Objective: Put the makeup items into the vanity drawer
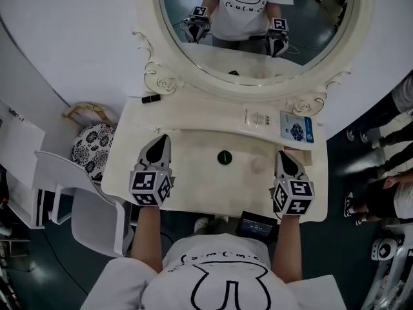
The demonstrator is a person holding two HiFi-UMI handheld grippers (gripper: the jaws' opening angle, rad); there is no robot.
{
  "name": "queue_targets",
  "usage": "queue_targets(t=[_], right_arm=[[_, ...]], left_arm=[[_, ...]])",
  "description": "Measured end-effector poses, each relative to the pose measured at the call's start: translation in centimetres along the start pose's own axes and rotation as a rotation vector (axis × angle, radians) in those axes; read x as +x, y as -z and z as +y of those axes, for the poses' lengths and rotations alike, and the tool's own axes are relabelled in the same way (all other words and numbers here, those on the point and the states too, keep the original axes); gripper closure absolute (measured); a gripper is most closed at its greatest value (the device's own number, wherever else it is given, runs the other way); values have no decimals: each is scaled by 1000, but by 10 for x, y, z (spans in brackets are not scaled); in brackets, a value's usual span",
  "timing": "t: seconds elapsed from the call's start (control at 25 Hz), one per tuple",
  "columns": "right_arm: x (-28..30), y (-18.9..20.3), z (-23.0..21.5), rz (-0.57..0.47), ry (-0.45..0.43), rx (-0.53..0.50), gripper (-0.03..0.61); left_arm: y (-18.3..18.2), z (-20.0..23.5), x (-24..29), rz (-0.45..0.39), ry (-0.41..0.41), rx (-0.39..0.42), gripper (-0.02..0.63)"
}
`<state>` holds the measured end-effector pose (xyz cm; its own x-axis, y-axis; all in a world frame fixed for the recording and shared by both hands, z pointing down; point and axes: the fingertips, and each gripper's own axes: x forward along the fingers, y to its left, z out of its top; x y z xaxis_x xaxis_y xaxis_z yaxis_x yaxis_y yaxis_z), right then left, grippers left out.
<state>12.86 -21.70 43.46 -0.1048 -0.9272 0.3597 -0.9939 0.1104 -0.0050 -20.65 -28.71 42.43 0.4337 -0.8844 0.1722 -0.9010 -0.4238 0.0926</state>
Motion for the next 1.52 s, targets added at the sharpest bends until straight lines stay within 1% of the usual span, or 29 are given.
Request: queue_targets(t=[0.2,0.36,0.48,0.68,0.8,0.96,1.12,1.24,1.32,1.4,1.52], right_arm=[[18,22,3,78,-41,6,552],[34,44,14,146,-79,-9,526],[44,63,20,192,-91,0,511],[50,94,26,264,-115,32,470],[52,112,26,310,-105,44,408],[55,129,27,355,-106,51,374],[54,144,31,398,-113,54,371],[53,148,32,405,-112,61,371],[52,146,31,396,-106,71,384],[51,143,30,387,-101,86,420],[48,141,30,385,-99,96,422]], left_arm=[[19,7,5,51,-31,-16,600],[42,10,4,104,-43,-29,600],[59,10,4,134,-42,-39,600],[86,9,0,185,-34,-69,600],[98,10,-2,205,-37,-84,600],[109,12,-2,228,-34,-79,600],[113,11,-1,236,-31,-80,600],[116,8,-2,242,-25,-75,600],[116,7,-3,244,-23,-71,600],[116,7,-5,243,-22,-68,600],[113,7,-7,238,-21,-66,600]])
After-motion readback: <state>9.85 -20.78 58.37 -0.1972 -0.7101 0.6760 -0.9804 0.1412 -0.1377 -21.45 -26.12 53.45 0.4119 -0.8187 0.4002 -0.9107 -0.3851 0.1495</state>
